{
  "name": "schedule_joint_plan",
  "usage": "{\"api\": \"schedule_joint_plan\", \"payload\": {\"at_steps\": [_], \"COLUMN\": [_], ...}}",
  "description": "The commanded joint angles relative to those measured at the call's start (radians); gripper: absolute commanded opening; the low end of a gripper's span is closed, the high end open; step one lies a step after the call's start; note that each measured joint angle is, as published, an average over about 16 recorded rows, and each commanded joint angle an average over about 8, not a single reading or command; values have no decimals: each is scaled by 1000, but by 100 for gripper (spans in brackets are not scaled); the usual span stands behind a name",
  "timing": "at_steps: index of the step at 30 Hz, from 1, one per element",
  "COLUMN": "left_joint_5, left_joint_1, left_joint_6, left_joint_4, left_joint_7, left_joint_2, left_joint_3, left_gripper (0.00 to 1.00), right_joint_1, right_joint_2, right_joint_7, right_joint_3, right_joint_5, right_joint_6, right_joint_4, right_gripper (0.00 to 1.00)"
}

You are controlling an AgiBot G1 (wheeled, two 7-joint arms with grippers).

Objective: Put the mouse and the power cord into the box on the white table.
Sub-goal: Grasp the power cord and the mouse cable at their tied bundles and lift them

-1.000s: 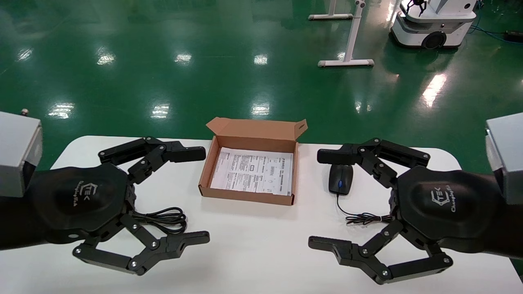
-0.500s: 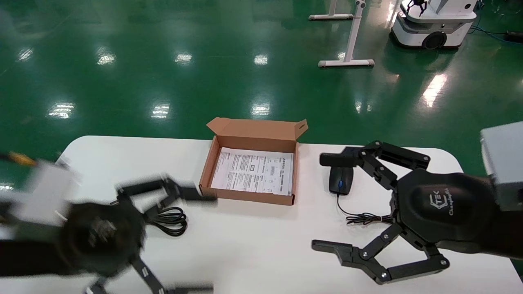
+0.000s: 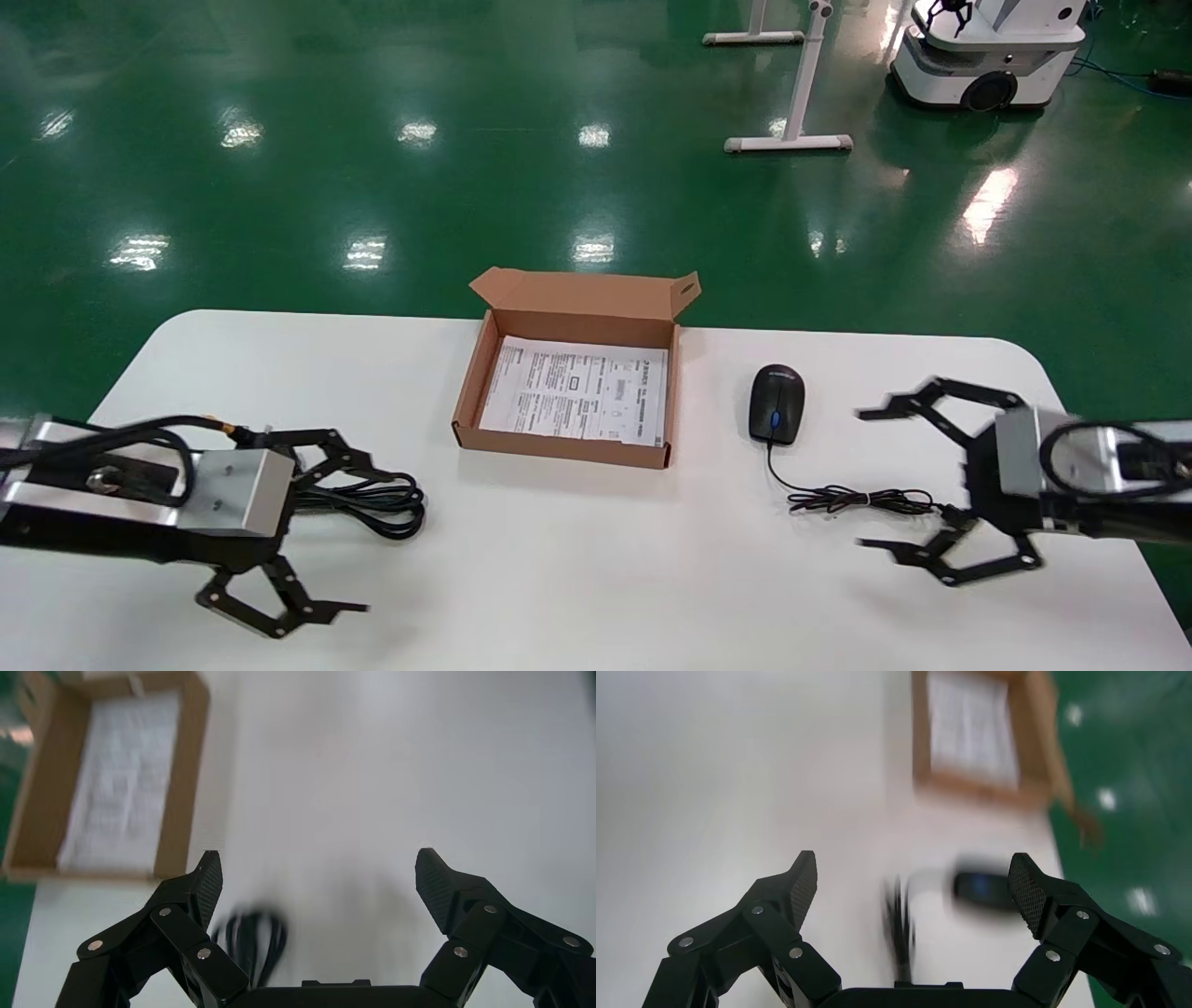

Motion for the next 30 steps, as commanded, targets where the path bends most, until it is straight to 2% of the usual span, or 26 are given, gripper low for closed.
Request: {"api": "schedule_joint_plan", "payload": {"at_steps": [1, 9, 19, 23, 30], "left_joint_5": [67, 204, 269, 283, 297], "left_joint_1": [-46, -142, -232, -253, -264], "left_joint_6": [1, -13, -49, -65, -129], "left_joint_4": [29, 261, 568, 658, 791], "left_joint_7": [40, 180, 338, 395, 473], "left_joint_2": [12, 95, 207, 244, 297], "left_joint_3": [46, 173, 217, 223, 228], "left_gripper": [100, 100, 100, 100, 100], "right_joint_1": [36, 115, 189, 212, 247], "right_joint_2": [-4, -58, -145, -186, -248], "right_joint_7": [-72, -243, -367, -400, -431], "right_joint_3": [-33, -118, -182, -192, -195], "right_joint_5": [-73, -169, -217, -232, -248], "right_joint_6": [5, -5, 13, 46, 152], "right_joint_4": [-57, -248, -463, -540, -642], "right_gripper": [100, 100, 100, 100, 100]}}
